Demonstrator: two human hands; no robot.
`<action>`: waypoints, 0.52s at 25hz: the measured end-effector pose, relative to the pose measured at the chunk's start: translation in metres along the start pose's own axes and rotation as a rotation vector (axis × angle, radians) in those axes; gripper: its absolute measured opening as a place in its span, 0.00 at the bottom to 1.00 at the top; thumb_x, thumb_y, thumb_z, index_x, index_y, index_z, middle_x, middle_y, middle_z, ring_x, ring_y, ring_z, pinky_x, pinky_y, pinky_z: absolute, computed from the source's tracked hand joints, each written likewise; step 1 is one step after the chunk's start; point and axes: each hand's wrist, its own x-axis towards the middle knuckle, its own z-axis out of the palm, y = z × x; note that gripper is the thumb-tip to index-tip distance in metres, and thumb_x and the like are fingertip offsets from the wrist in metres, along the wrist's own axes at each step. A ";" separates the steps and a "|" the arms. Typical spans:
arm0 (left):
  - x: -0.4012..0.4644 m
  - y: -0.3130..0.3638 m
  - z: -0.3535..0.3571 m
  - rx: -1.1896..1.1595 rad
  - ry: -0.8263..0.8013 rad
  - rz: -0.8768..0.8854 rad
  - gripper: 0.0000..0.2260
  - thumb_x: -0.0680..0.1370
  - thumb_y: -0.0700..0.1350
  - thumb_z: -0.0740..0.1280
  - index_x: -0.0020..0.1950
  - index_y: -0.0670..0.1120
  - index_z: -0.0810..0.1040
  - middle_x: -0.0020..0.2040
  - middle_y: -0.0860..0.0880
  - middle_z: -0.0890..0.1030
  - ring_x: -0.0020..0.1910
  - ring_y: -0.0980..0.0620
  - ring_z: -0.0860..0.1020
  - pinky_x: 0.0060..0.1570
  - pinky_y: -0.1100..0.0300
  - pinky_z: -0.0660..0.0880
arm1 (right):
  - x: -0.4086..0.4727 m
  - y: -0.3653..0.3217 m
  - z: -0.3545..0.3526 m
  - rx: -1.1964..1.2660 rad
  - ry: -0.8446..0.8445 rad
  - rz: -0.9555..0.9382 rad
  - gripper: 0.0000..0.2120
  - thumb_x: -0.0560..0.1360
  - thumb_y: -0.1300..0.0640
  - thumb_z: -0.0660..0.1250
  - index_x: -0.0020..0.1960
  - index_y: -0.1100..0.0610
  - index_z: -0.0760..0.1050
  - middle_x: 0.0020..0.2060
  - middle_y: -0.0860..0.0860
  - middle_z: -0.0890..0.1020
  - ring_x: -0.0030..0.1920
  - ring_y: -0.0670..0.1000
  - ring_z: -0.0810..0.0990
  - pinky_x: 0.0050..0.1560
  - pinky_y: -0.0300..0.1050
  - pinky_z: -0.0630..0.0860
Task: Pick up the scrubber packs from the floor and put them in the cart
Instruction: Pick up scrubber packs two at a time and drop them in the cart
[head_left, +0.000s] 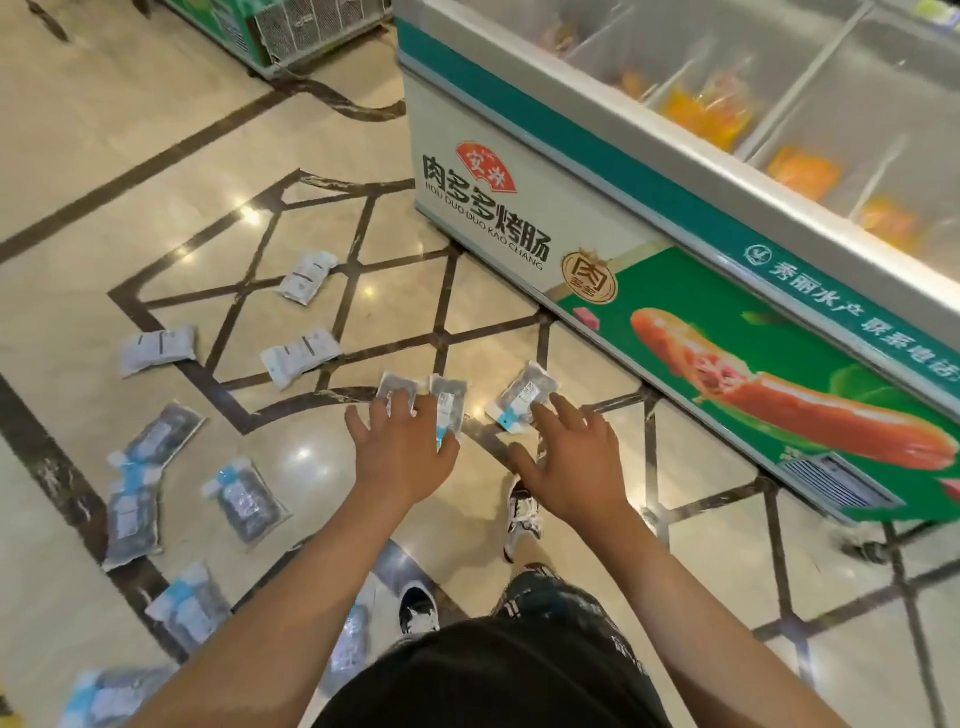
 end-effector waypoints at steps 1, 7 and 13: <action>0.013 0.008 -0.003 -0.010 -0.006 -0.008 0.28 0.81 0.62 0.56 0.78 0.51 0.65 0.77 0.44 0.68 0.75 0.39 0.66 0.73 0.35 0.56 | 0.018 0.008 -0.003 0.011 -0.022 -0.009 0.27 0.77 0.38 0.64 0.71 0.51 0.74 0.72 0.54 0.76 0.68 0.67 0.73 0.65 0.62 0.72; 0.092 0.054 -0.024 -0.003 -0.050 -0.052 0.26 0.80 0.62 0.56 0.75 0.52 0.67 0.74 0.43 0.70 0.73 0.38 0.67 0.72 0.34 0.57 | 0.117 0.054 -0.030 0.026 -0.103 -0.071 0.34 0.75 0.36 0.56 0.75 0.51 0.70 0.76 0.54 0.70 0.72 0.68 0.68 0.70 0.63 0.66; 0.166 0.092 -0.014 0.011 -0.055 -0.087 0.27 0.76 0.61 0.55 0.70 0.49 0.73 0.68 0.43 0.75 0.68 0.37 0.71 0.69 0.36 0.59 | 0.193 0.096 -0.024 -0.030 -0.182 -0.123 0.32 0.77 0.37 0.60 0.77 0.51 0.67 0.77 0.53 0.69 0.74 0.67 0.66 0.72 0.63 0.64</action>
